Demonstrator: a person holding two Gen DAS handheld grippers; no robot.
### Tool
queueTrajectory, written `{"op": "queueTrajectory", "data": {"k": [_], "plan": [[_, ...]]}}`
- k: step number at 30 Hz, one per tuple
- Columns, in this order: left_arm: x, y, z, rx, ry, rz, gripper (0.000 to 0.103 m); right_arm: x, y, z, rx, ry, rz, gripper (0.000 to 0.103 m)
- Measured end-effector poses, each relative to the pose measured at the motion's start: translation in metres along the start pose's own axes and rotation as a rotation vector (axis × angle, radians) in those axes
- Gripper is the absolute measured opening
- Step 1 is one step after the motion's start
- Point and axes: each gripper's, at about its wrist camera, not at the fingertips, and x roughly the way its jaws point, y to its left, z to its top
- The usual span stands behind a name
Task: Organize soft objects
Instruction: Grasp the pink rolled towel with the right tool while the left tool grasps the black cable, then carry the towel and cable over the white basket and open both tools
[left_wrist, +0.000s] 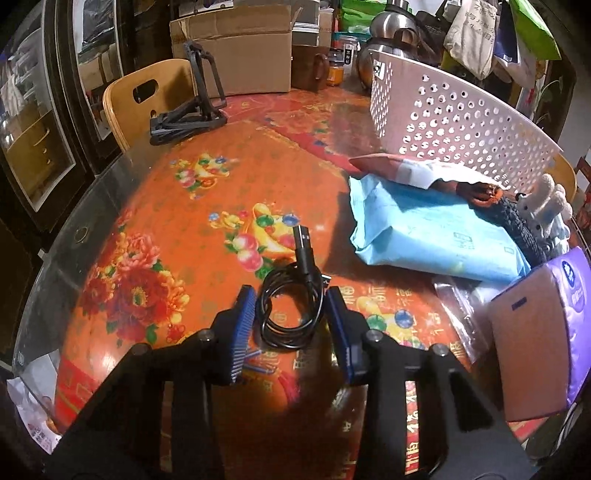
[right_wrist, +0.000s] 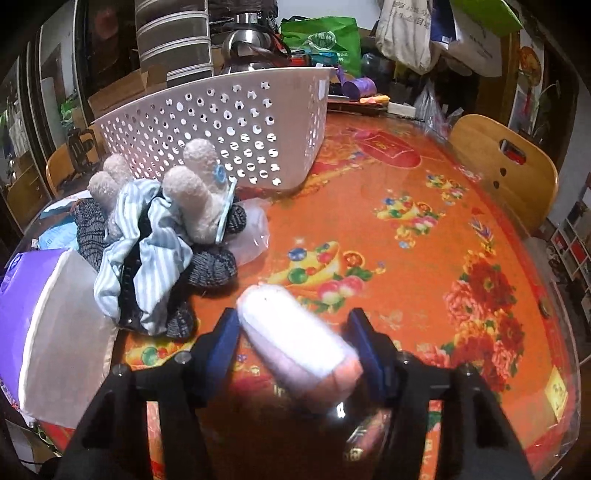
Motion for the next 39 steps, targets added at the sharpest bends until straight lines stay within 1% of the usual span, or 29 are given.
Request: {"op": "queueTrajectory", "data": {"k": [2,3,6,15,19,26,31,34,39], "plan": [[-0.002,0.002,-0.001,0.000,-0.010,0.005,0.036,-0.002,-0.003,-0.001,0.017,-0.008,0.016,0.051],[-0.004,0.003,-0.001,-0.003,-0.015,0.008,0.036,-0.004,-0.007,-0.001,0.030,-0.015,0.032,0.043],[-0.011,0.006,-0.002,-0.009,-0.031,0.014,0.036,-0.009,-0.013,0.000,0.049,-0.039,0.057,0.032],[-0.031,0.010,-0.002,-0.019,-0.073,0.022,0.036,-0.023,-0.018,0.002,0.051,-0.089,0.098,0.030],[-0.041,0.012,0.001,-0.027,-0.095,0.022,0.036,-0.035,-0.019,0.004,0.048,-0.125,0.107,0.030],[-0.054,0.007,0.008,-0.024,-0.122,0.013,0.036,-0.048,-0.019,0.008,0.039,-0.160,0.117,0.030],[-0.069,0.001,0.022,-0.015,-0.160,0.013,0.036,-0.063,-0.018,0.022,0.018,-0.214,0.123,0.030],[-0.082,-0.008,0.034,0.005,-0.191,0.015,0.036,-0.069,-0.020,0.038,-0.001,-0.241,0.123,0.030],[-0.101,-0.022,0.063,0.028,-0.243,0.006,0.036,-0.077,-0.023,0.066,-0.015,-0.274,0.128,0.030]]}}
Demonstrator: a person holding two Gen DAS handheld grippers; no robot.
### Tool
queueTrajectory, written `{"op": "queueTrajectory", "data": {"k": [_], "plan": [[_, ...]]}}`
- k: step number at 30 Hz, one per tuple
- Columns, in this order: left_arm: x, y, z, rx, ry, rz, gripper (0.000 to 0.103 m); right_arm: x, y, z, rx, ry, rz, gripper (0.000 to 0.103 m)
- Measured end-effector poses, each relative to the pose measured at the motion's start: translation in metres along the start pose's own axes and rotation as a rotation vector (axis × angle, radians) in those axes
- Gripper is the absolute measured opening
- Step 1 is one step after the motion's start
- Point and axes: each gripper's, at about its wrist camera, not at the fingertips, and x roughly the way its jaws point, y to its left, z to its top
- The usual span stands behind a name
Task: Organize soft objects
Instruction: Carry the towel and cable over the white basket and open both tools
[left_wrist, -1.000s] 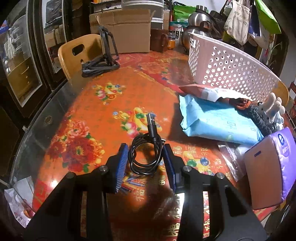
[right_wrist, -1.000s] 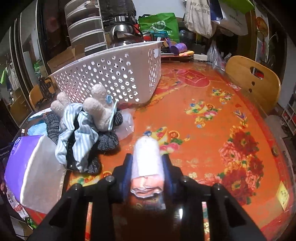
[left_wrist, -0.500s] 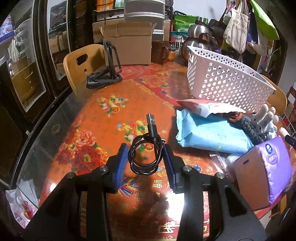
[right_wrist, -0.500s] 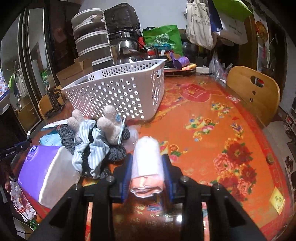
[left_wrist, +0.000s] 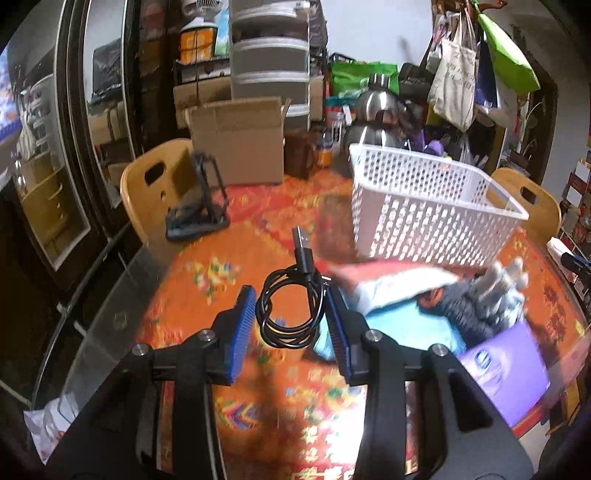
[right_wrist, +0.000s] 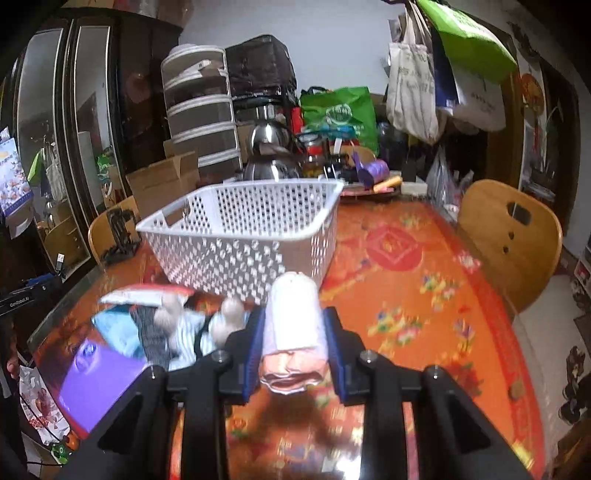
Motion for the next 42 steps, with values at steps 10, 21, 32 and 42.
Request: {"op": "queueTrajectory", "data": {"k": [10,21,32,42], "plan": [[0.025,-0.030,0.097,0.028,-0.019,-0.019,0.036,0.041,-0.008,0.086,-0.048,0.000,-0.025,0.030],[0.131,-0.092,0.170,0.055,0.141,-0.079,0.036,0.137,0.003,0.138,-0.092,0.094,-0.049,0.030],[0.187,-0.140,0.165,0.108,0.242,-0.097,0.036,0.190,0.012,0.121,-0.111,0.190,-0.056,0.030],[0.192,-0.133,0.158,0.097,0.259,-0.104,0.058,0.193,0.009,0.120,-0.095,0.184,-0.083,0.033]]}}
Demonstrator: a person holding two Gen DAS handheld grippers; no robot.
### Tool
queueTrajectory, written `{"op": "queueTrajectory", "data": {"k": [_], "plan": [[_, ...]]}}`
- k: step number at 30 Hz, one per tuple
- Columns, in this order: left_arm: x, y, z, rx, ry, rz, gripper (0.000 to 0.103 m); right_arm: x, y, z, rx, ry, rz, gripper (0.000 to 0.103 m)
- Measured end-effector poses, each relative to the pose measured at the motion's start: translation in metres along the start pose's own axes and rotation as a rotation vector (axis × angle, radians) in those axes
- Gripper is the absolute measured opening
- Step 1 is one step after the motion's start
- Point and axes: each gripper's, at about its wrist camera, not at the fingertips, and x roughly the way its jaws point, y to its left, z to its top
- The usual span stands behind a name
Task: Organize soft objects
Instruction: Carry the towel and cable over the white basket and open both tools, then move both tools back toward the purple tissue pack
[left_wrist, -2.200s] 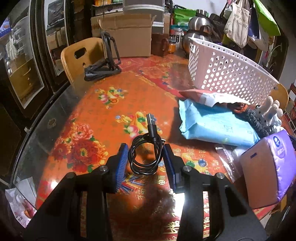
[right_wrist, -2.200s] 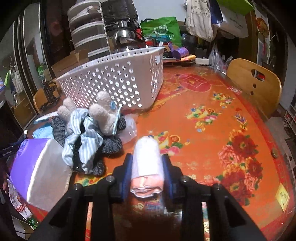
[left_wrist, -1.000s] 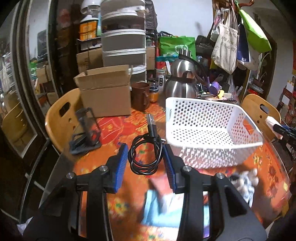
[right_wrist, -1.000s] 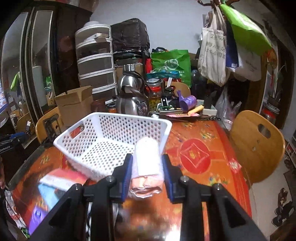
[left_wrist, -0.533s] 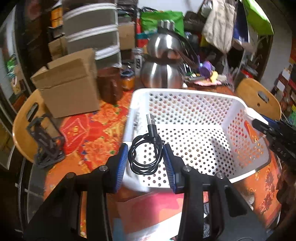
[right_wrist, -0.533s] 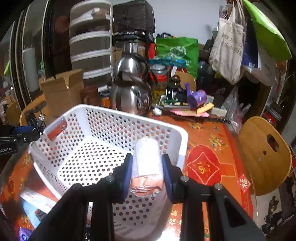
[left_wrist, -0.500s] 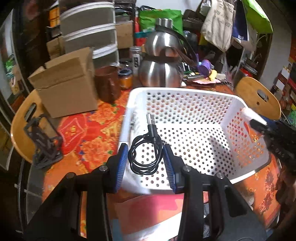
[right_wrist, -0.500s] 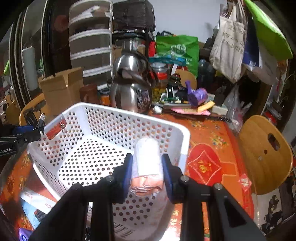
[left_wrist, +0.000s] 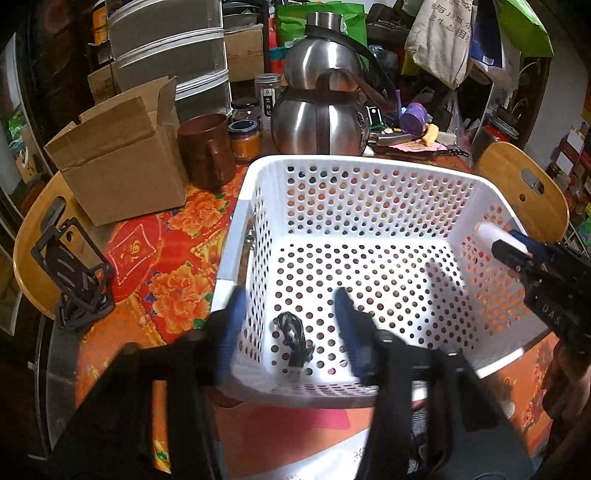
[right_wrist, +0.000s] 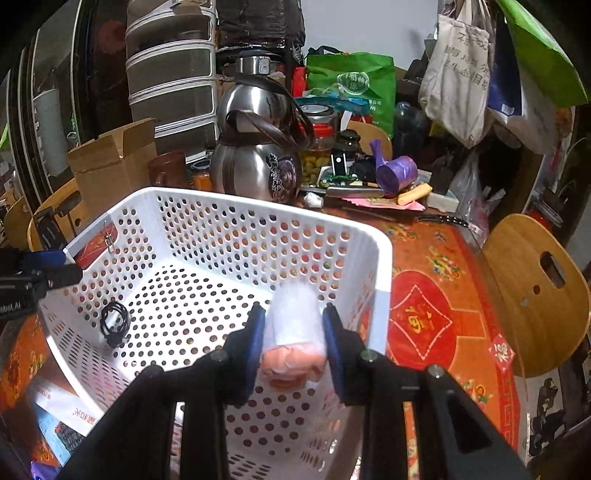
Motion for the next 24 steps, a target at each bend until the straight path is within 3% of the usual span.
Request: {"op": "queueTrajectory", "data": {"k": [2,4,5,10,14,17,24], "plan": [[-0.005,0.000,-0.001,0.000,-0.016,-0.026,0.068,-0.004,0.000,0.001,0.013,-0.014,0.001,0.051],[-0.017,-0.001,-0.002,0.014,-0.051,0.004,0.088,-0.013,0.001,0.001,0.016,-0.047,0.006,0.078],[-0.023,-0.002,-0.003,0.018,-0.067,0.010,0.091,-0.016,0.002,0.001,0.013,-0.058,0.006,0.080],[-0.055,0.001,-0.007,0.029,-0.082,0.067,0.095,-0.032,-0.007,0.001,0.049,-0.075,0.017,0.081],[-0.092,0.012,-0.030,0.086,-0.093,0.122,0.095,-0.060,-0.023,-0.017,0.084,-0.099,0.033,0.082],[-0.117,0.022,-0.058,0.120,-0.092,0.179,0.095,-0.084,-0.034,-0.049,0.097,-0.098,0.028,0.082],[-0.165,0.045,-0.157,0.200,-0.092,0.223,0.095,-0.142,-0.038,-0.141,0.095,-0.115,-0.001,0.082]]}}
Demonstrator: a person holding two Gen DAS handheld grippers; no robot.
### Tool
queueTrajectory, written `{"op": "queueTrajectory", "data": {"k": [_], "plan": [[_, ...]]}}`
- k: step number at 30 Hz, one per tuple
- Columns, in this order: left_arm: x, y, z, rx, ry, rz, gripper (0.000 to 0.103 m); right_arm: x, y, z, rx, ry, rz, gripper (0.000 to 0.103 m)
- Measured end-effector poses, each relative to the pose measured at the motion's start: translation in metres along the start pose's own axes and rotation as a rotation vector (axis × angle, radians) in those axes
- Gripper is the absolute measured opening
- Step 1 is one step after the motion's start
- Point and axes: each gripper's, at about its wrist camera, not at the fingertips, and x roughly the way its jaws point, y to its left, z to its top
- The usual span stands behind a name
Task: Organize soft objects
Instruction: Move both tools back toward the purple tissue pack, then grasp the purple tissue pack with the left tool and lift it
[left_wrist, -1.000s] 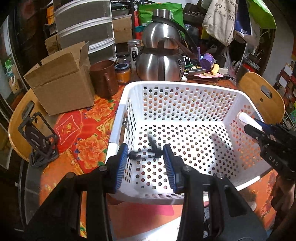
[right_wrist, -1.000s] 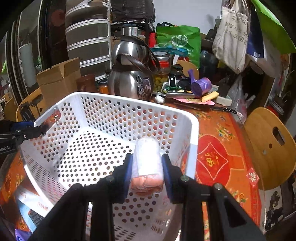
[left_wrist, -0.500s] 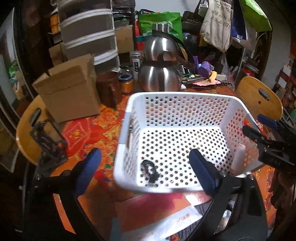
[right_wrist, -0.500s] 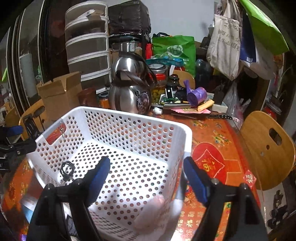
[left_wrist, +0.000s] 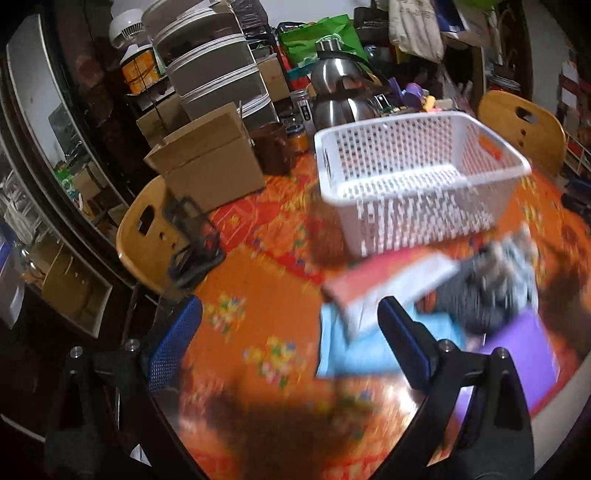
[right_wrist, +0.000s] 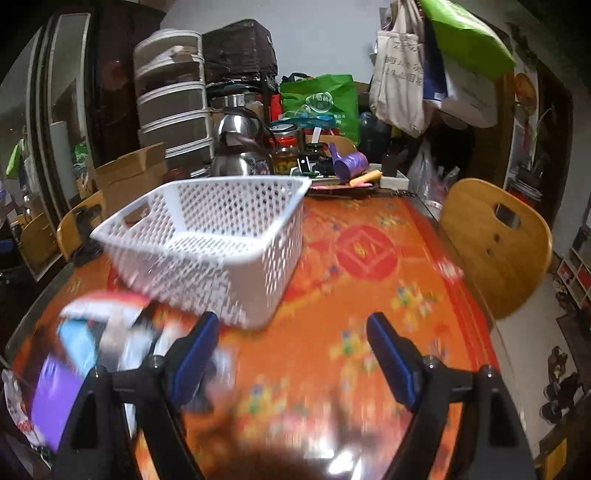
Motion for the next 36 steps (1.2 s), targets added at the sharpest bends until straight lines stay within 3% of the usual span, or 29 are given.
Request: {"op": "queueTrajectory", "data": {"k": [5,9,15,21,26,36], "plan": [[-0.036,0.012,-0.085,-0.089,-0.050,-0.095,0.095,-0.049,0.021,-0.063,-0.018,-0.013,0.035,0.082],[-0.047,-0.002,-0.142,-0.143,-0.062,-0.174,0.095,-0.071,0.048,-0.101,-0.003,-0.014,0.077,0.082],[-0.059,-0.029,-0.188,-0.200,-0.100,-0.247,0.095,-0.087,0.080,-0.131,0.004,-0.025,0.154,0.082],[-0.067,-0.044,-0.194,-0.212,-0.136,-0.271,0.095,-0.088,0.097,-0.137,-0.018,-0.037,0.225,0.081],[-0.057,-0.066,-0.174,-0.165,-0.147,-0.272,0.093,-0.082,0.116,-0.140,-0.053,-0.038,0.237,0.073],[-0.040,-0.087,-0.170,-0.129,-0.177,-0.279,0.086,-0.065,0.139,-0.139,-0.110,-0.038,0.258,0.058]]}}
